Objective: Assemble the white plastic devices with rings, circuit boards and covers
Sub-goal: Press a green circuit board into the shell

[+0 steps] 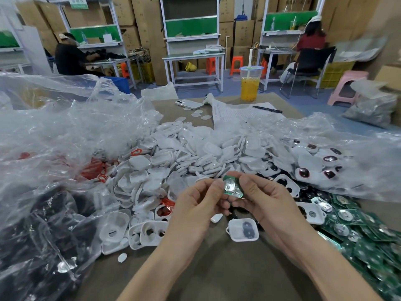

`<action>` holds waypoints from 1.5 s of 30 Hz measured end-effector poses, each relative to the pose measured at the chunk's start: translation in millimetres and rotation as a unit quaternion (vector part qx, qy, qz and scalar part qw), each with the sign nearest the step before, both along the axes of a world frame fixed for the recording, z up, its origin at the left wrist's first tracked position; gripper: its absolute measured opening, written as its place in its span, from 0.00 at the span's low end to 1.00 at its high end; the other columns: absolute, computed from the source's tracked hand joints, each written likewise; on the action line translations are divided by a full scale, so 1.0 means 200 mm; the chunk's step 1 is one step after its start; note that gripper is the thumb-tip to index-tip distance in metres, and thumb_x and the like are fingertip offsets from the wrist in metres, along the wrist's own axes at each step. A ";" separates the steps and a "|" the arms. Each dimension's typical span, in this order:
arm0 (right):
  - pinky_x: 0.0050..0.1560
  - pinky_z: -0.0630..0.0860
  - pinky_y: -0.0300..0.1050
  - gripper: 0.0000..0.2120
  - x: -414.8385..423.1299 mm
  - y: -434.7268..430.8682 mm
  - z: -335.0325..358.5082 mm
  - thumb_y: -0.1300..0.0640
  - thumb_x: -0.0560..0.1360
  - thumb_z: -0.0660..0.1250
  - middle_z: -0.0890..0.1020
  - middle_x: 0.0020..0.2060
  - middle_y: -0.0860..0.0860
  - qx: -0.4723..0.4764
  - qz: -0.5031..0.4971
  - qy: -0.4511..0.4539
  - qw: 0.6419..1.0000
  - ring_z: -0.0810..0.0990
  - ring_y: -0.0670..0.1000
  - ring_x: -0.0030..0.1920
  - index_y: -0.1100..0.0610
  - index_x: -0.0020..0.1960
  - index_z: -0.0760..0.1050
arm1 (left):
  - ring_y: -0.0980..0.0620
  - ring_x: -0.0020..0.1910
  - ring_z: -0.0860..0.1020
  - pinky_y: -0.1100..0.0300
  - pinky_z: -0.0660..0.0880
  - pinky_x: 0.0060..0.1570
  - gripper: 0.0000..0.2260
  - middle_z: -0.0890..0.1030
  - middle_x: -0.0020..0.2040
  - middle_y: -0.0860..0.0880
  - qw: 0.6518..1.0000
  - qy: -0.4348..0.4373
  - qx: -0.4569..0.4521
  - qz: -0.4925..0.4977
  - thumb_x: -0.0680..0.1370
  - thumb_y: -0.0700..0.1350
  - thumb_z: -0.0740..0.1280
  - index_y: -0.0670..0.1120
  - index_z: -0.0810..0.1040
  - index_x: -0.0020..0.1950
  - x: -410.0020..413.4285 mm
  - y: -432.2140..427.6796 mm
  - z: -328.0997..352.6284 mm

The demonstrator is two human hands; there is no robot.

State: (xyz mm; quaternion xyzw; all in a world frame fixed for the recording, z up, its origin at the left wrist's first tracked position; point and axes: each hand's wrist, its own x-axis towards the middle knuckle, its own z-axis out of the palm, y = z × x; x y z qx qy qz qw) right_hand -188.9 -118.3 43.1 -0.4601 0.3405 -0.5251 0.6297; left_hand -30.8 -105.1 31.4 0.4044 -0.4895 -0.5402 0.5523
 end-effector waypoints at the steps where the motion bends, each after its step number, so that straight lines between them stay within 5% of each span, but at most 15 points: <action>1: 0.45 0.80 0.37 0.17 0.00 0.00 0.00 0.47 0.69 0.71 0.87 0.48 0.59 0.004 0.009 -0.022 1.000 0.85 0.50 0.42 0.53 0.54 0.86 | 0.53 0.37 0.79 0.54 0.76 0.45 0.15 0.84 0.41 0.45 1.000 0.003 0.002 0.005 0.75 0.57 0.71 0.46 0.85 0.49 0.00 0.00 0.00; 12: 0.45 0.81 0.37 0.15 0.00 0.00 0.01 0.50 0.73 0.68 0.86 0.51 0.60 0.012 0.021 -0.051 0.998 0.86 0.51 0.43 0.55 0.54 0.86 | 0.53 0.37 0.78 0.54 0.74 0.44 0.15 0.83 0.41 0.46 1.000 0.008 -0.006 0.017 0.76 0.57 0.70 0.46 0.86 0.51 0.00 0.00 0.00; 21: 0.41 0.80 0.35 0.17 -0.02 -0.02 0.00 0.50 0.65 0.74 0.86 0.39 0.56 0.007 0.014 -0.031 0.999 0.84 0.47 0.38 0.54 0.52 0.87 | 0.54 0.34 0.78 0.69 0.72 0.32 0.09 0.81 0.35 0.49 0.999 -0.002 0.005 0.045 0.79 0.51 0.68 0.51 0.86 0.46 -0.01 0.01 0.03; 27: 0.48 0.80 0.36 0.16 -0.03 -0.02 -0.02 0.50 0.64 0.77 0.87 0.46 0.55 -0.024 -0.034 0.064 0.997 0.85 0.48 0.44 0.50 0.51 0.86 | 0.51 0.36 0.79 0.59 0.78 0.41 0.09 0.79 0.37 0.49 0.999 0.040 0.018 0.014 0.74 0.56 0.71 0.52 0.86 0.45 -0.01 0.02 0.05; 30: 0.47 0.79 0.35 0.07 -0.03 -0.02 -0.02 0.59 0.70 0.76 0.87 0.43 0.55 -0.036 -0.065 0.094 0.993 0.85 0.47 0.44 0.49 0.47 0.86 | 0.50 0.40 0.81 0.58 0.78 0.44 0.12 0.82 0.40 0.49 0.999 0.031 0.009 -0.002 0.74 0.56 0.72 0.51 0.86 0.51 0.00 0.02 0.05; 35: 0.47 0.79 0.35 0.15 -0.03 -0.02 -0.01 0.69 0.72 0.73 0.87 0.49 0.50 -0.059 -0.058 0.082 0.993 0.87 0.49 0.49 0.49 0.39 0.85 | 0.53 0.44 0.82 0.53 0.78 0.49 0.10 0.85 0.45 0.51 1.000 -0.015 -0.005 -0.012 0.77 0.49 0.68 0.54 0.85 0.56 0.01 0.04 0.06; 40: 0.47 0.80 0.40 0.14 -0.04 -0.03 -0.04 0.67 0.74 0.72 0.87 0.47 0.53 -0.058 -0.058 0.110 0.991 0.84 0.50 0.41 0.48 0.41 0.84 | 0.55 0.38 0.80 0.73 0.70 0.30 0.11 0.85 0.42 0.52 0.999 -0.035 0.000 -0.003 0.82 0.43 0.66 0.57 0.84 0.55 0.01 0.06 0.08; 45: 0.45 0.79 0.36 0.12 -0.04 -0.02 -0.03 0.58 0.71 0.71 0.86 0.53 0.49 -0.074 -0.034 0.102 0.991 0.84 0.48 0.44 0.46 0.52 0.83 | 0.54 0.38 0.80 0.73 0.71 0.31 0.12 0.84 0.41 0.52 0.999 -0.034 -0.005 0.014 0.82 0.41 0.65 0.56 0.85 0.54 0.01 0.07 0.10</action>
